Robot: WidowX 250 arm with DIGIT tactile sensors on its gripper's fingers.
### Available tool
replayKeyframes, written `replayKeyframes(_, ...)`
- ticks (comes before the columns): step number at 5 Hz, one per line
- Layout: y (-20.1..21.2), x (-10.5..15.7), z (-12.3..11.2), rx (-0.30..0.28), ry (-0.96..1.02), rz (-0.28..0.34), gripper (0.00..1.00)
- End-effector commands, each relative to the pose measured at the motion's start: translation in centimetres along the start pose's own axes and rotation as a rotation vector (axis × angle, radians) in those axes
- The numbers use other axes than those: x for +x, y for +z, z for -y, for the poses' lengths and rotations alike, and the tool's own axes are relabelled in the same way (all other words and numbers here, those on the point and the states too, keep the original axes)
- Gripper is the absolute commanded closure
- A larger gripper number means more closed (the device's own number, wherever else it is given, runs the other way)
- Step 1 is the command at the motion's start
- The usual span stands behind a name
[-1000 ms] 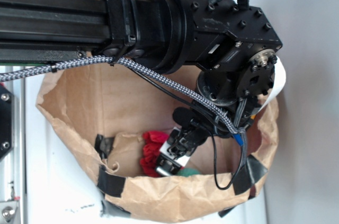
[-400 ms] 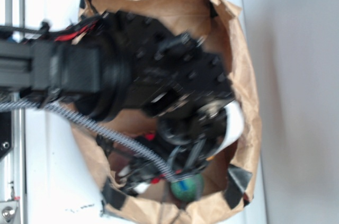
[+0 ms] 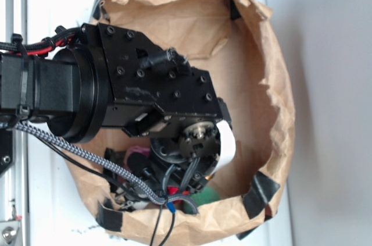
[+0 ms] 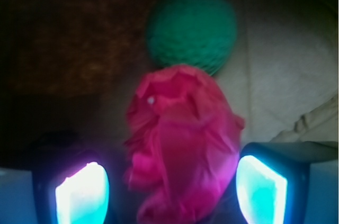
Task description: Grab the red paper.
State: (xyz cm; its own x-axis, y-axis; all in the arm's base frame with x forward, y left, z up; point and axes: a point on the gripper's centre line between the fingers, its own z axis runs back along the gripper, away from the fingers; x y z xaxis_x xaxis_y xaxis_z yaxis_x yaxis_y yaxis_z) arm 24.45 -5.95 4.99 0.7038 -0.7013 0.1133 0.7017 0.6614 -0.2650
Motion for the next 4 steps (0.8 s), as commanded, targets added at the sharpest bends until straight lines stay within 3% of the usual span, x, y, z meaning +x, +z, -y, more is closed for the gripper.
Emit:
replayKeyframes(1,-1.2,0.4,1.3,0.044,-0.001,-0.024,1.00)
replayKeyframes(3,4.0,-0.5,1.2,0.062,0.035,0.093,1.00)
replayKeyframes(4,8.7,-2.3,1.4,0.127,0.101,0.166,1.00)
